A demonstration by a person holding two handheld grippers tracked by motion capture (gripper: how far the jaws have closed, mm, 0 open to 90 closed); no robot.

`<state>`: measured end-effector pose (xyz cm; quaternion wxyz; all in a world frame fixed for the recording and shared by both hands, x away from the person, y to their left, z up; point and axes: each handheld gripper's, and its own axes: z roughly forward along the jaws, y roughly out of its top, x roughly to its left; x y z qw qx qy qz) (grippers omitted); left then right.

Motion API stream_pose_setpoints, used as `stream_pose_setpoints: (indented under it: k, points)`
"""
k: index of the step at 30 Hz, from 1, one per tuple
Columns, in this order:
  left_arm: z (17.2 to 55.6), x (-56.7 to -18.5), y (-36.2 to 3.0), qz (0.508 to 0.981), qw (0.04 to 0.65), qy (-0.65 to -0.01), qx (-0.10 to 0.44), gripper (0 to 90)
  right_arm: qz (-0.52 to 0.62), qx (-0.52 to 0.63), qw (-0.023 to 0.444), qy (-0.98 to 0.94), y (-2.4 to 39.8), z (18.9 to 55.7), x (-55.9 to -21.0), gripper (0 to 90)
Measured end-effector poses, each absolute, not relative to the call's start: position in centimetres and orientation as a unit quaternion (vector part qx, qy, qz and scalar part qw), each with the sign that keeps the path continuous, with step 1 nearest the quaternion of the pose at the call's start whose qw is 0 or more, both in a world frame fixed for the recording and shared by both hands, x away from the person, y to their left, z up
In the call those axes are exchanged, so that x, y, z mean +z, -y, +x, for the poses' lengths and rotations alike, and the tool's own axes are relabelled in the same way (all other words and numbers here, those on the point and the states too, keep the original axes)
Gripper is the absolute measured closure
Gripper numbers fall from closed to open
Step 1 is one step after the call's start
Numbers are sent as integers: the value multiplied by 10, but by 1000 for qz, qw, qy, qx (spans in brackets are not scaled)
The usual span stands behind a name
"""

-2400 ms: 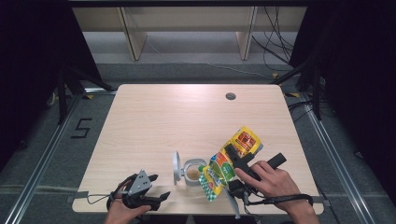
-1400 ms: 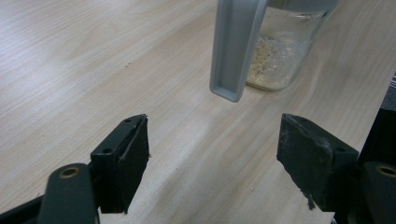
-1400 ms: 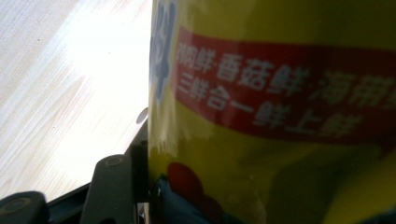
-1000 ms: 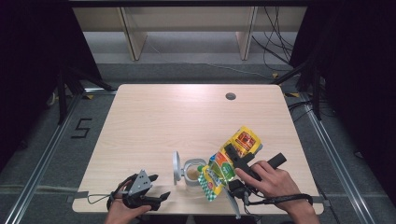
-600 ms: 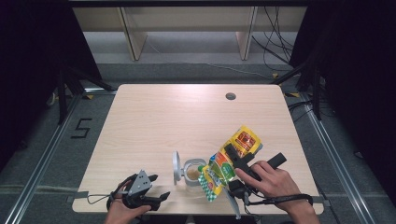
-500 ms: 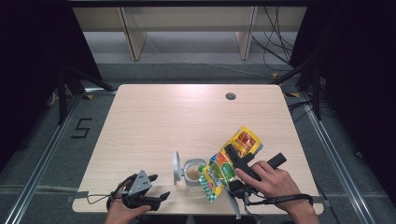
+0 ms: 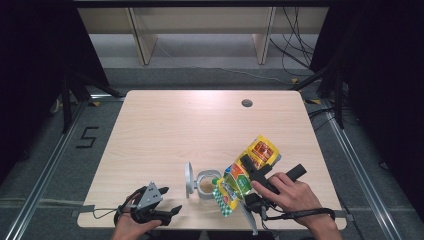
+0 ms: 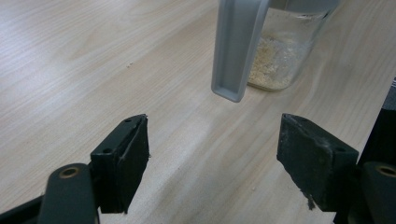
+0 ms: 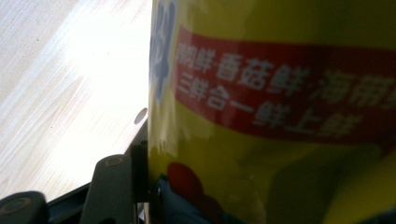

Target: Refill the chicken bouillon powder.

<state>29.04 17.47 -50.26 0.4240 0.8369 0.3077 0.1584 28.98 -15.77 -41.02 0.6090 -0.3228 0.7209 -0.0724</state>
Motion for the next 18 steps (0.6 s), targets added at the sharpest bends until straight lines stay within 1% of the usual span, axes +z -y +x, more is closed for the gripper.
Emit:
stream_pose_setpoints:
  k: [4,6,9,11,13,15,18]
  points:
    - [291,-502,-176,842,421,-302,154,251,-321,-72,610,-721,158,290,-409,451]
    - [291,-503,-175,836,426,-310,151,251,-320,-71,611,-720,159,290,-409,451]
    - [290,-503,-174,834,432,-306,156,251,-322,-73,610,-721,158,290,-410,451]
    - [291,-502,-175,840,425,-298,156,251,-322,-72,610,-721,158,290,-409,451]
    - [290,-504,-174,833,432,-314,148,251,-322,-71,610,-721,158,290,-410,451]
    - [291,-503,-176,841,420,-305,153,251,-322,-72,609,-721,158,290,-410,451]
    - [290,-503,-175,838,425,-306,152,251,-322,-72,609,-721,158,290,-410,451]
